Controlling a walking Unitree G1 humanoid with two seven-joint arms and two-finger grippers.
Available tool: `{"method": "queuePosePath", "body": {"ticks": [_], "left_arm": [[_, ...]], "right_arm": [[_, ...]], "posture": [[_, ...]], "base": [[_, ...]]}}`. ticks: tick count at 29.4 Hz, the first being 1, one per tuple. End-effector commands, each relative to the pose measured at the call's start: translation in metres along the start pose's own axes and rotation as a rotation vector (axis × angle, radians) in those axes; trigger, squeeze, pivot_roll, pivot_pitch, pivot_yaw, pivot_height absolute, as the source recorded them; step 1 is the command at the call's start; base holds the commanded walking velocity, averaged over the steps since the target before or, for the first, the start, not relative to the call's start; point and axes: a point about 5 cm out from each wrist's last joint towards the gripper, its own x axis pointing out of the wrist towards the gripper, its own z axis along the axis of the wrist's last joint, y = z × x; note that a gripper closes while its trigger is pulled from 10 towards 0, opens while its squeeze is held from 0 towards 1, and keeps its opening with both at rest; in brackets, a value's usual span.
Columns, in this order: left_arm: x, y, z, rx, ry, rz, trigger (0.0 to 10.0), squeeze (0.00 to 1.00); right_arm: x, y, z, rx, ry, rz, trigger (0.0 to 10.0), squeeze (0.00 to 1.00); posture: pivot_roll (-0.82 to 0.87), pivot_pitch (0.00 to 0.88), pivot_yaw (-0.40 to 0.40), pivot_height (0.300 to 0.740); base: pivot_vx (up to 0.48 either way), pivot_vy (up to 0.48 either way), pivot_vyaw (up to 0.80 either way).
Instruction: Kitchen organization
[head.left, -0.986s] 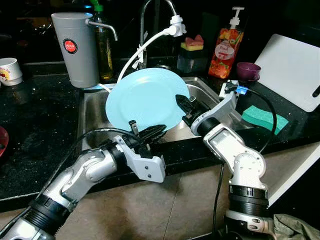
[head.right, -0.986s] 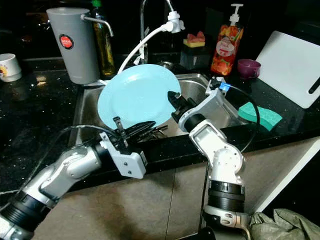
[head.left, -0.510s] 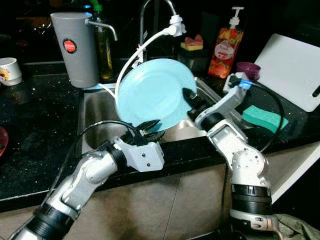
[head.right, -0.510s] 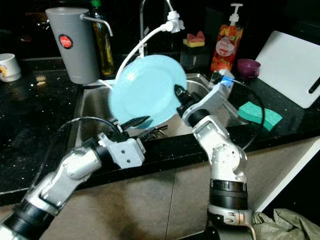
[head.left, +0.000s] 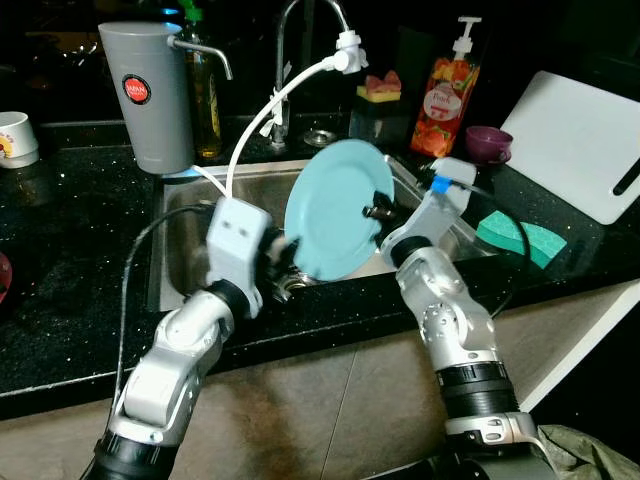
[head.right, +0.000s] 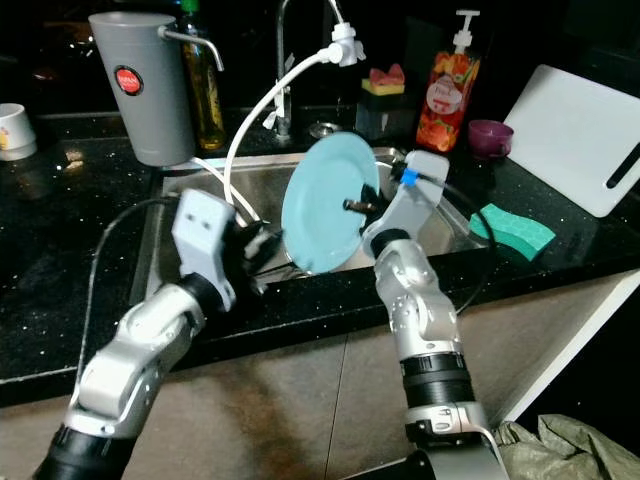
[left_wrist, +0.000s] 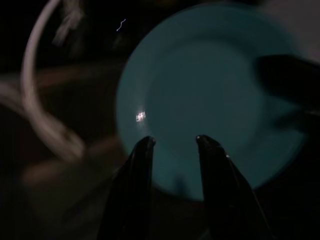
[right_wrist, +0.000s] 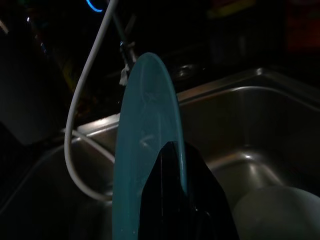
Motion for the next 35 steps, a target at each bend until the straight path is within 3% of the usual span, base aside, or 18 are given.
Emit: {"method": "queuePosePath", "body": {"ticks": [1,7,8,9,10,18,19,26,30,31,35], "left_arm": [[-0.001,0.008,-0.011,-0.074,0.132,0.041,10.0,0.00],[-0.003,0.024,-0.004,-0.144,0.180,0.078,10.0,0.00],[-0.003,0.028,-0.001,-0.144,0.179,0.090,10.0,0.00],[-0.003,0.028,-0.001,-0.144,0.179,0.090,10.0,0.00],[-0.003,0.029,0.000,-0.146,0.179,0.095,10.0,0.00],[-0.003,0.028,0.007,-0.167,0.208,0.103,10.0,0.00],[-0.003,0.028,0.007,-0.171,0.213,0.104,10.0,0.00],[-0.002,0.030,0.010,-0.141,0.242,0.127,10.0,0.00],[-0.003,0.030,0.014,-0.129,0.276,0.125,10.0,0.00],[-0.005,0.033,0.021,-0.080,0.249,0.128,10.0,0.00],[-0.007,0.036,0.028,0.010,0.173,0.138,10.0,0.00]], "right_arm": [[0.001,0.003,0.000,-0.011,-0.023,0.021,10.0,0.00],[0.001,0.016,-0.010,0.000,-0.002,0.134,10.0,0.00],[0.001,0.020,-0.012,0.007,-0.004,0.157,10.0,0.33],[0.001,0.020,-0.012,0.007,-0.004,0.157,10.0,0.33],[0.001,0.022,-0.014,0.013,-0.002,0.162,10.0,1.00],[0.001,0.031,-0.011,0.083,-0.038,0.227,10.0,1.00],[0.000,0.033,-0.007,0.114,-0.056,0.247,10.0,0.00],[-0.009,0.029,0.015,0.139,-0.121,0.280,10.0,0.00],[-0.019,0.031,0.019,0.058,-0.128,0.332,10.0,0.00],[-0.031,0.034,0.015,-0.049,-0.099,0.393,10.0,0.00],[-0.043,0.034,0.006,-0.116,-0.059,0.421,10.0,0.00]], "posture": [[0.06,0.183,-0.086,0.740],[0.06,0.185,-0.085,0.740],[0.06,0.185,-0.085,0.740],[0.06,0.185,-0.085,0.740],[0.06,0.185,-0.085,0.740],[0.07,0.182,-0.083,0.740],[0.07,0.182,-0.083,0.740],[0.06,0.182,-0.083,0.740],[0.06,0.181,-0.082,0.740],[0.06,0.181,-0.081,0.740],[0.07,0.179,-0.080,0.740]], "base": [[0.000,0.000,0.00],[0.000,0.000,0.00],[0.000,0.000,0.00],[0.000,0.000,0.00],[0.000,0.000,0.00],[0.000,0.000,0.00],[0.000,0.000,0.00],[0.000,0.000,0.00],[0.000,0.000,0.00],[0.000,0.000,0.00],[0.000,0.000,0.00]]}}
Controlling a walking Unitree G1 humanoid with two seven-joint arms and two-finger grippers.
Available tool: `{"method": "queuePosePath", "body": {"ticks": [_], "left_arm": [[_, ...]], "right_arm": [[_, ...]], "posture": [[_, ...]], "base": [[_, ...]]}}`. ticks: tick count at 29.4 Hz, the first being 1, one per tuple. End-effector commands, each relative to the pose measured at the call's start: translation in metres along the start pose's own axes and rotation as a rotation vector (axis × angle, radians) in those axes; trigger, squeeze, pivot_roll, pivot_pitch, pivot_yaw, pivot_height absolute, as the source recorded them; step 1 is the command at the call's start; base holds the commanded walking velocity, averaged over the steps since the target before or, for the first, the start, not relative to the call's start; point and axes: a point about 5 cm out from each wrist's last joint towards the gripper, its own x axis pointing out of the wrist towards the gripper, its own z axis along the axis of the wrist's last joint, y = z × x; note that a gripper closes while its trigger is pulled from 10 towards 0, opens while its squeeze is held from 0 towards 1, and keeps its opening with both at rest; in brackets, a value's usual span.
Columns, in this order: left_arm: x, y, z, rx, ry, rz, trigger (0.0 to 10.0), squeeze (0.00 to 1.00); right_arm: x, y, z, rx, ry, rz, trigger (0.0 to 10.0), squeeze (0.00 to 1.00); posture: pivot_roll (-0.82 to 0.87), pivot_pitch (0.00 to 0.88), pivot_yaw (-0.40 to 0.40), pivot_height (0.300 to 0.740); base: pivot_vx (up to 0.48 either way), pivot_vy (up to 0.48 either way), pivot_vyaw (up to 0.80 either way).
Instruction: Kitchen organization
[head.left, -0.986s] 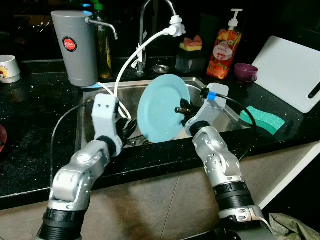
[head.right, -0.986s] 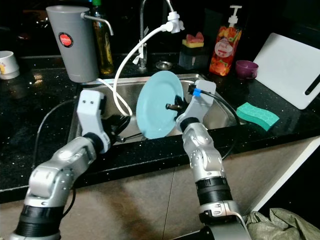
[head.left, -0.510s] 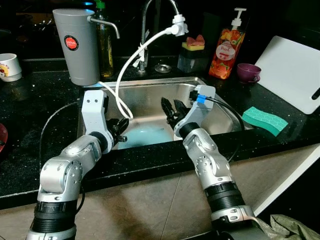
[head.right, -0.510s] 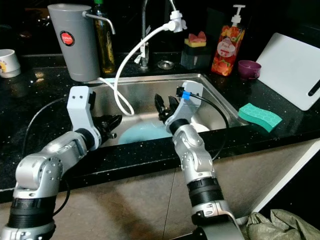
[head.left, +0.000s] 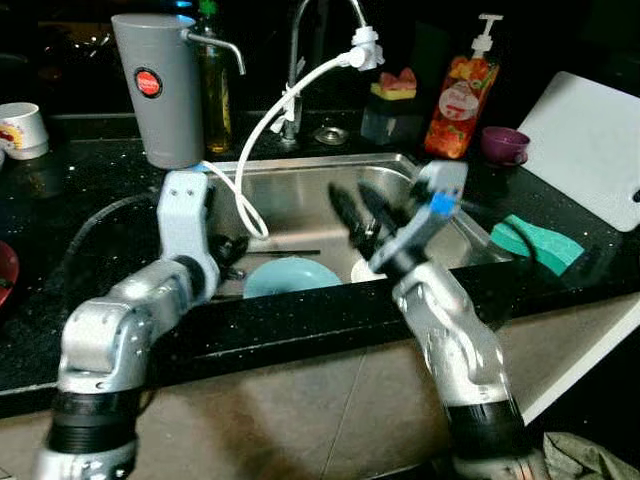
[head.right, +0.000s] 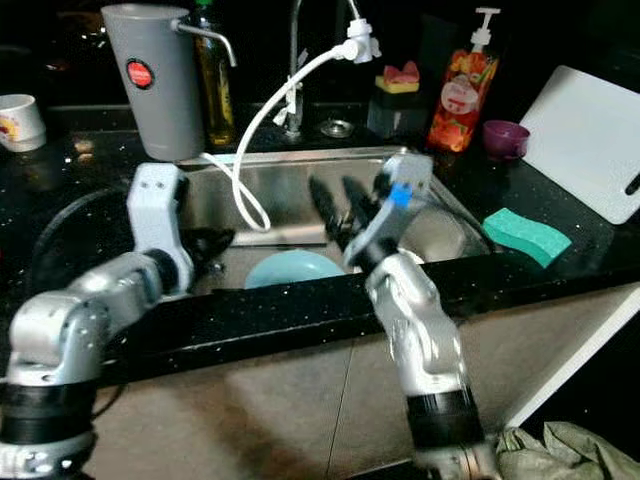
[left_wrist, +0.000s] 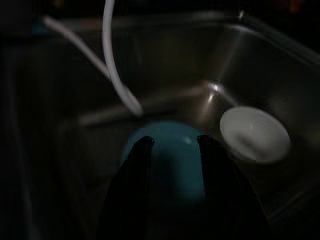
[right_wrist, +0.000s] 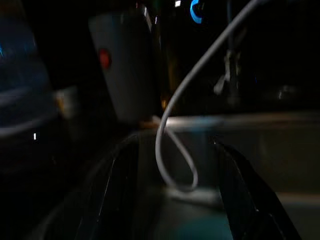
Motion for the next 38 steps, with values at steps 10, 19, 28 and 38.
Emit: {"method": "queuePosePath", "body": {"ticks": [10,19,28,38], "left_arm": [[-0.009,-0.006,0.000,0.080,-0.155,0.022,10.0,0.00],[-0.013,-0.007,-0.004,0.134,-0.195,0.042,10.0,0.00],[-0.014,-0.006,-0.008,0.180,-0.190,0.070,10.0,0.00],[-0.013,-0.001,-0.006,0.199,-0.198,0.104,10.0,0.00]], "right_arm": [[-0.014,-0.015,-0.005,-0.154,0.037,-0.198,10.0,0.00],[-0.021,-0.025,0.006,-0.215,0.011,-0.283,10.0,0.00],[-0.020,-0.027,0.016,-0.249,-0.020,-0.306,10.0,0.00],[-0.019,-0.031,0.020,-0.253,-0.030,-0.318,10.0,0.00]], "posture": [[0.09,0.174,-0.066,0.740],[0.09,0.173,-0.075,0.740],[0.08,0.176,-0.080,0.740],[0.09,0.177,-0.078,0.740]], "base": [[0.000,0.000,0.00],[0.000,0.000,0.00],[0.000,0.000,0.00],[0.000,0.000,0.00]]}}
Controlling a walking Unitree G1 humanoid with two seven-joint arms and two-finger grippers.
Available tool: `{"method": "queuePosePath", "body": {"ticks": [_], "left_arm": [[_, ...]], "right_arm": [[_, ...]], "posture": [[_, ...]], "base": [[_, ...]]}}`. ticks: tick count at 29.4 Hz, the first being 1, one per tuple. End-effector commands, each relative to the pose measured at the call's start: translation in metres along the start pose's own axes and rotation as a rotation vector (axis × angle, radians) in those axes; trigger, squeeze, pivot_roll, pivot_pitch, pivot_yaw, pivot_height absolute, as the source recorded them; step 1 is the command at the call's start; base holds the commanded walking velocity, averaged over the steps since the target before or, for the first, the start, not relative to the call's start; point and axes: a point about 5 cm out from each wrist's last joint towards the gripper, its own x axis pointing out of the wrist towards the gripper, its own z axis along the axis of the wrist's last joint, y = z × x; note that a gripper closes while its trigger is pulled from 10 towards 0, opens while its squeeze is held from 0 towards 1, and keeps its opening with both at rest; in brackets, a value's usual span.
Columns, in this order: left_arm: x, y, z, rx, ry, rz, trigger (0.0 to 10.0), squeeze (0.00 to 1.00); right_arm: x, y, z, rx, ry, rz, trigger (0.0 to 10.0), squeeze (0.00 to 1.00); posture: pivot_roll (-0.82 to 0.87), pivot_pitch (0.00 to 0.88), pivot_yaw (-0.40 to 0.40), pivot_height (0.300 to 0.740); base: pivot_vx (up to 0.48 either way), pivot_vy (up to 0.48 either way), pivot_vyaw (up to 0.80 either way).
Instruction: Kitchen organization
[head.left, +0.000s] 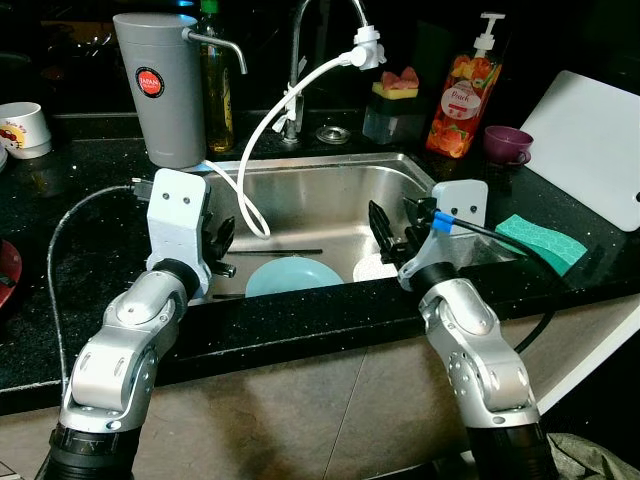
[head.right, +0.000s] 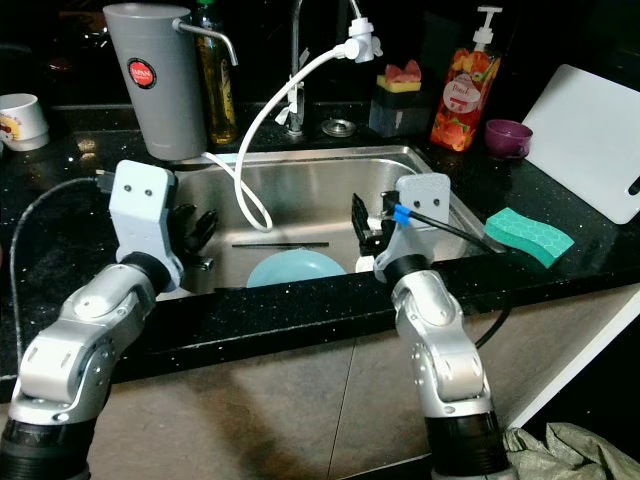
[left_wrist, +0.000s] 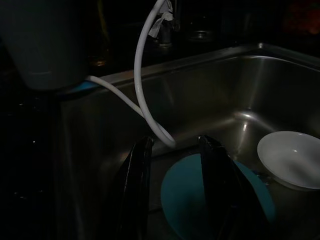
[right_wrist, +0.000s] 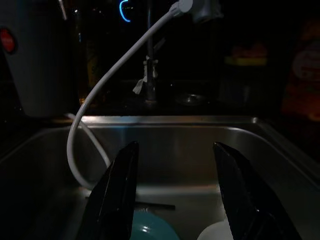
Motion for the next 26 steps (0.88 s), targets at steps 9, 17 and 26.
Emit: {"method": "queuePosePath", "body": {"ticks": [9,17,26], "left_arm": [[0.002,0.005,0.000,0.069,-0.004,0.046,10.0,0.00],[0.002,0.005,-0.002,0.074,-0.003,0.060,10.0,0.00],[0.001,0.013,-0.006,0.099,0.009,0.118,10.0,0.00]], "right_arm": [[0.001,-0.003,0.005,-0.013,-0.022,-0.007,10.0,0.00],[0.002,-0.004,0.006,-0.014,-0.025,-0.013,10.0,0.00],[0.003,-0.005,0.007,-0.013,-0.031,-0.019,10.0,0.00]], "posture": [[0.09,0.172,-0.076,0.740],[0.10,0.171,-0.082,0.740],[0.10,0.167,-0.081,0.740]], "base": [[0.000,0.000,0.00],[0.000,0.000,0.00],[0.000,0.000,0.00]]}}
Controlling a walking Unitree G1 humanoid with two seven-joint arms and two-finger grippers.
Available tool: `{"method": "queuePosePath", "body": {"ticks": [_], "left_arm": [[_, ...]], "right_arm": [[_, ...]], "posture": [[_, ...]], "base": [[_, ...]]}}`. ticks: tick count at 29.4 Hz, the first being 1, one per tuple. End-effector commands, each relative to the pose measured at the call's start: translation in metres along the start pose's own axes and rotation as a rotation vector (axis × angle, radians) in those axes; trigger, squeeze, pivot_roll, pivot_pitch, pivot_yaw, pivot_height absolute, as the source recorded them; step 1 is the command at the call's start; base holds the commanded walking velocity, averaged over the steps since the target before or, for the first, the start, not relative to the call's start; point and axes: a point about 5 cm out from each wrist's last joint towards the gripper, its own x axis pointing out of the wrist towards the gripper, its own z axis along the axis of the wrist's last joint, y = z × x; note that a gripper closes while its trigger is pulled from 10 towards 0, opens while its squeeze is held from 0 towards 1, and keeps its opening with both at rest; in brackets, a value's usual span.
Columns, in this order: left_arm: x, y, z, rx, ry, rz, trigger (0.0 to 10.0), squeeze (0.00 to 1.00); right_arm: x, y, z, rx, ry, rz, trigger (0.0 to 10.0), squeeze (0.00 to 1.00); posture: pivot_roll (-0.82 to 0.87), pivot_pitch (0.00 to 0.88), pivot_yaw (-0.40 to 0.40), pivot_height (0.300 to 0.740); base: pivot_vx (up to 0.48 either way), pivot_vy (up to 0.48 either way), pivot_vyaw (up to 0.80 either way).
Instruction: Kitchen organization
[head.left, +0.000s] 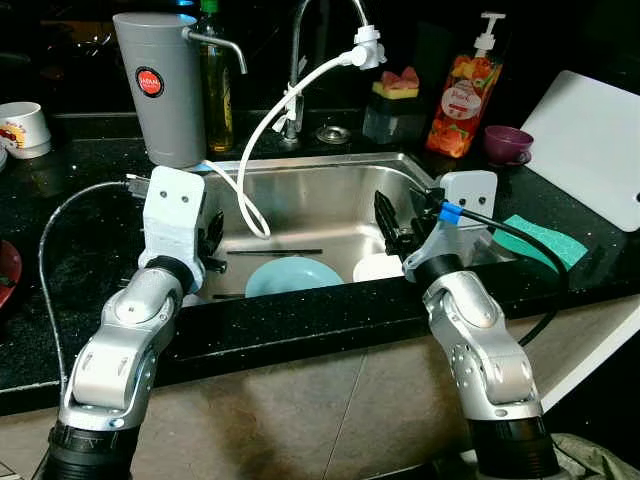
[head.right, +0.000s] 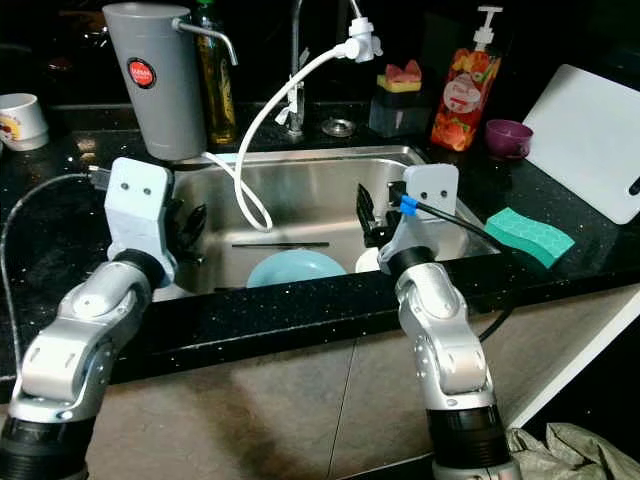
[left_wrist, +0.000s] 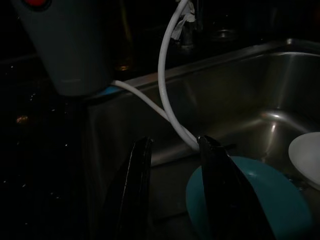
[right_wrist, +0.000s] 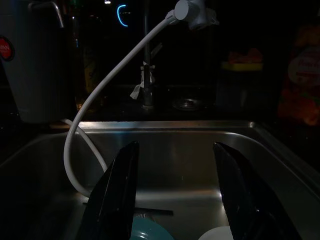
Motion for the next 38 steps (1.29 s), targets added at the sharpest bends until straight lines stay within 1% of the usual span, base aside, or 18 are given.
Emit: {"method": "queuePosePath", "body": {"ticks": [1,10,13,14,15,17,20,23,28,29,35,38], "left_arm": [[0.000,0.007,-0.006,0.022,0.022,0.047,10.0,0.00],[0.000,0.011,-0.007,0.013,0.018,0.083,10.0,0.00],[0.001,0.014,-0.007,0.017,0.013,0.116,10.0,0.00],[0.003,0.017,-0.007,0.043,0.008,0.138,10.0,0.00],[0.003,0.018,-0.007,0.054,0.008,0.143,10.0,0.00],[0.003,0.019,-0.007,0.062,0.005,0.157,10.0,0.00],[0.002,0.027,-0.003,0.096,-0.021,0.204,10.0,0.00],[0.002,0.032,-0.001,0.098,-0.032,0.224,10.0,0.00],[0.003,0.035,0.002,0.098,-0.050,0.222,10.0,0.00],[0.004,0.034,0.005,0.095,-0.080,0.200,10.0,0.00],[0.004,0.029,0.012,0.090,-0.133,0.162,10.0,0.00],[0.004,0.028,0.020,0.088,-0.173,0.136,10.0,0.00]], "right_arm": [[0.000,-0.003,0.003,-0.012,-0.016,-0.014,10.0,0.00],[-0.001,-0.005,0.003,-0.012,-0.014,-0.017,10.0,0.00],[-0.002,-0.006,0.003,0.014,-0.016,-0.023,10.0,0.00],[-0.004,-0.007,0.004,0.075,-0.020,-0.030,10.0,0.00],[-0.004,-0.008,0.004,0.098,-0.021,-0.034,10.0,0.00],[-0.004,-0.009,0.005,0.114,-0.022,-0.038,10.0,0.00],[-0.004,-0.012,0.006,0.129,-0.028,-0.051,10.0,0.00],[-0.004,-0.012,0.006,0.129,-0.036,-0.050,10.0,0.00],[-0.003,-0.011,0.009,0.122,-0.047,-0.044,10.0,0.00],[-0.003,-0.012,0.009,0.114,-0.050,-0.045,10.0,0.00],[-0.004,-0.013,0.012,0.104,-0.056,-0.053,10.0,0.00],[-0.007,-0.015,0.014,0.070,-0.064,-0.054,10.0,0.00]], "posture": [[0.10,0.167,-0.081,0.740],[0.07,0.153,-0.084,0.740],[0.06,0.153,-0.077,0.740],[0.06,0.156,-0.075,0.740],[0.06,0.156,-0.075,0.740],[0.06,0.158,-0.074,0.740],[0.06,0.158,-0.074,0.740],[0.07,0.158,-0.073,0.740],[0.07,0.157,-0.070,0.740],[0.07,0.157,-0.070,0.740],[0.06,0.161,-0.068,0.740],[0.06,0.161,-0.068,0.740]], "base": [[0.000,0.000,0.00],[0.000,0.000,0.00],[0.000,0.000,0.00],[0.000,0.000,0.00],[0.000,0.000,0.00],[0.000,0.000,0.00],[0.000,0.000,0.00],[0.000,0.000,0.00],[0.000,0.000,0.00],[0.000,0.000,0.00],[0.000,0.000,0.00],[0.000,0.000,0.00]]}}
